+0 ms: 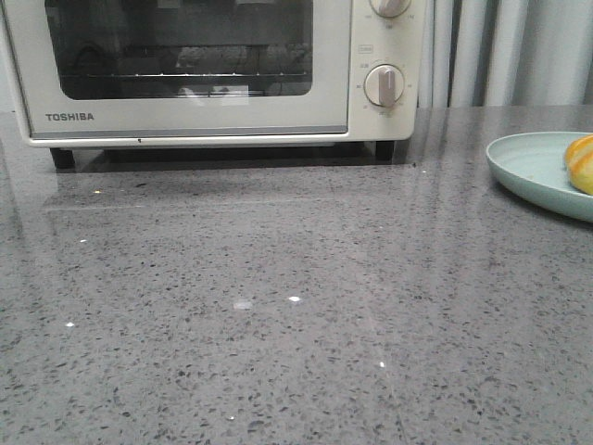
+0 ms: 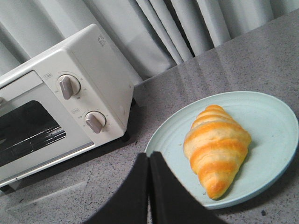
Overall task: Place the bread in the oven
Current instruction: 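Hook the door handle with the left gripper and pull it down open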
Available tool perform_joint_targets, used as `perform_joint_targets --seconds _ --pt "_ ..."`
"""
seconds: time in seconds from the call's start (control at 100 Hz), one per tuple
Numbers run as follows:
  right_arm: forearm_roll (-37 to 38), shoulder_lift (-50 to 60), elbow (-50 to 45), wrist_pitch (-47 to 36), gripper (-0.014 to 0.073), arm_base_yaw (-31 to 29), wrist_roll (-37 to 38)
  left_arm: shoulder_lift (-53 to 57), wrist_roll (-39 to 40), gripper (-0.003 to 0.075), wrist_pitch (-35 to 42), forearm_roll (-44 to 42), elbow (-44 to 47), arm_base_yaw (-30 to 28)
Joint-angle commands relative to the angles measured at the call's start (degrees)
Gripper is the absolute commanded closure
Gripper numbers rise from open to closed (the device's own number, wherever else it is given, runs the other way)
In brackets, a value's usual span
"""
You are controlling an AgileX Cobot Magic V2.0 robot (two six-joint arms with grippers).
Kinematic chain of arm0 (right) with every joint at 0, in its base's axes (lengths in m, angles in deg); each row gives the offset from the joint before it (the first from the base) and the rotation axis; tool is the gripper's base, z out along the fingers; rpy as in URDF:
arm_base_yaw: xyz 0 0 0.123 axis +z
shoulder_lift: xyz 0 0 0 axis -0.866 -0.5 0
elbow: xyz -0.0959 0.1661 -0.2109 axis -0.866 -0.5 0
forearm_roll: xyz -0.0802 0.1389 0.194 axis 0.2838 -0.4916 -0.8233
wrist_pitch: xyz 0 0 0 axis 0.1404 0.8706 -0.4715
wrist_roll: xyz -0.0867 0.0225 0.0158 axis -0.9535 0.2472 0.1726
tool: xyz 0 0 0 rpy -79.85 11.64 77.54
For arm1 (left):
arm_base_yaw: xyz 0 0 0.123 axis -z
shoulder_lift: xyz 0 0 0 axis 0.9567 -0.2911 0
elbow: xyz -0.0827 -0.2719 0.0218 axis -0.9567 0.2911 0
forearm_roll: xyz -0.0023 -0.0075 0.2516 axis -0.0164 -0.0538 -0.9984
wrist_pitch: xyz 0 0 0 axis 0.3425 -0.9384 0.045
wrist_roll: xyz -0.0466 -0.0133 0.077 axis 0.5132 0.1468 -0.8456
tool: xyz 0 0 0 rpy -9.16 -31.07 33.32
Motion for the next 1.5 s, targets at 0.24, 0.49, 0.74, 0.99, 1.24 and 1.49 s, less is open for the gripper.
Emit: perform_joint_targets --seconds 0.24,0.49,0.74,0.99,1.24,1.49 --pt "-0.1 -1.0 2.1 -3.7 0.0661 -0.3 -0.4 1.0 9.1 0.0742 -4.7 -10.5 0.9 -1.4" --pt "-0.1 -1.0 2.1 -4.2 0.0661 -0.3 -0.4 1.0 12.9 0.0742 -12.2 -14.9 2.7 -2.9" --pt "-0.1 -1.0 2.1 -4.2 0.0661 -0.3 -0.4 1.0 12.9 0.0742 -15.8 -15.0 4.9 -3.0" --pt "-0.1 -1.0 2.1 -5.6 0.0661 -0.3 -0.4 1.0 12.9 0.0742 -18.3 -15.2 6.1 -3.0" --pt "-0.1 -1.0 2.1 -7.3 0.0661 -0.3 -0.4 0.7 15.6 0.0742 -20.8 -20.6 6.1 -3.0" --pt "-0.1 -1.0 2.1 -8.2 0.0661 -0.3 -0.4 0.7 15.9 0.0742 -17.6 -23.1 9.7 -3.0"
